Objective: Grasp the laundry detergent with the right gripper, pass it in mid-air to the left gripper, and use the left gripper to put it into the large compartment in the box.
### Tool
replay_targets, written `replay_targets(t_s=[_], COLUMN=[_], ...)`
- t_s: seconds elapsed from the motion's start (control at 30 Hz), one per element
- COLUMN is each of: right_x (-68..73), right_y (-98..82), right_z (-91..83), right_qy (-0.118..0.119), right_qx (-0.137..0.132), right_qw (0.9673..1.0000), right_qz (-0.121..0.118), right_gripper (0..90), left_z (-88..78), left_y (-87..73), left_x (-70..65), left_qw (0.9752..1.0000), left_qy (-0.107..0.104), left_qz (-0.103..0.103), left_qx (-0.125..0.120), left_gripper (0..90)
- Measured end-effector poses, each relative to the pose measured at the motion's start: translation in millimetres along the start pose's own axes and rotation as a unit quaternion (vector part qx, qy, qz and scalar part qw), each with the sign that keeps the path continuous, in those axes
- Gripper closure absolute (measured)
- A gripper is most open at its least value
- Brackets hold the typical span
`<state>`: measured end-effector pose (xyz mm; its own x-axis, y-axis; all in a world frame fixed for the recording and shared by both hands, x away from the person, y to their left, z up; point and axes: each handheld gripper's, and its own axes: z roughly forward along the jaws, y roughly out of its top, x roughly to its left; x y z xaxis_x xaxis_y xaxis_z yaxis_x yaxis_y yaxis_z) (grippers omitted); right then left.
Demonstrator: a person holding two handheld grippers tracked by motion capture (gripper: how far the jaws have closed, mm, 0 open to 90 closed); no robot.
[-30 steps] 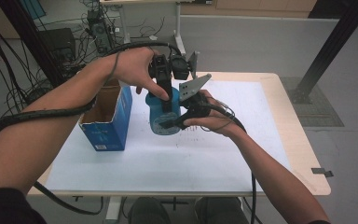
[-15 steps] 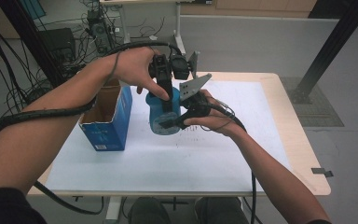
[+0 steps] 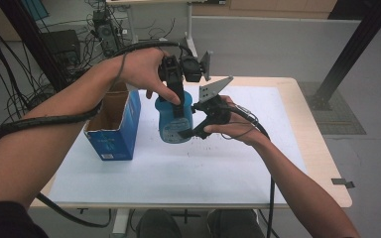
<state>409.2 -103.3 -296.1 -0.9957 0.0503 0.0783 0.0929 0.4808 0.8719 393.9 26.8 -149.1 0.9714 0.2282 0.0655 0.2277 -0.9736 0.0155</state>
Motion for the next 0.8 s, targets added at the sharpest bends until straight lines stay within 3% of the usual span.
replay_targets(t_s=[0.13, 0.27, 0.37, 0.43, 0.5, 0.63, 0.73, 0.8], right_x=[1.1, 3.1, 5.2, 6.4, 8.4, 12.1, 15.1, 17.1], right_y=[-4.0, -8.3, -11.6, -13.0, -14.2, -16.5, -19.3, -21.5], right_z=[-15.3, -36.9, -53.8, -63.0, -73.4, -94.0, -107.1, -114.5], right_qy=[-0.016, -0.045, -0.053, -0.065, -0.075, -0.096, -0.105, -0.108], right_qx=[0.022, 0.058, 0.081, 0.097, 0.112, 0.134, 0.148, 0.159], right_qw=[0.9993, 0.9968, 0.9939, 0.9917, 0.9895, 0.9848, 0.9816, 0.9794], right_qz=[0.027, 0.033, 0.053, 0.054, 0.053, 0.055, 0.059, 0.063], right_gripper=[10.2, 8.5, 8.2, 8.2, 8.2, 7.9, 7.7, 7.7], left_z=[-5.9, -17.6, -32.2, -38.7, -47.9, -66.9, -84.6, -95.3], left_y=[-3.7, -8.8, -13.4, -15.7, -20.1, -30.9, -40.0, -46.5], left_x=[3.0, 7.3, 9.7, 11.7, 14.1, 21.5, 28.4, 33.0], left_qw=[0.9997, 0.9984, 0.9960, 0.9945, 0.9920, 0.9848, 0.9773, 0.9707], left_qy=[0.001, 0.000, 0.014, 0.018, 0.022, 0.025, 0.036, 0.044], left_qz=[-0.025, -0.057, -0.088, -0.103, -0.124, -0.172, -0.208, -0.236], left_qx=[0.000, 0.003, 0.000, -0.001, -0.004, -0.009, -0.014, -0.018], left_gripper=[36.5, 36.5, 36.5, 36.5, 36.6, 36.5, 36.5, 36.5])
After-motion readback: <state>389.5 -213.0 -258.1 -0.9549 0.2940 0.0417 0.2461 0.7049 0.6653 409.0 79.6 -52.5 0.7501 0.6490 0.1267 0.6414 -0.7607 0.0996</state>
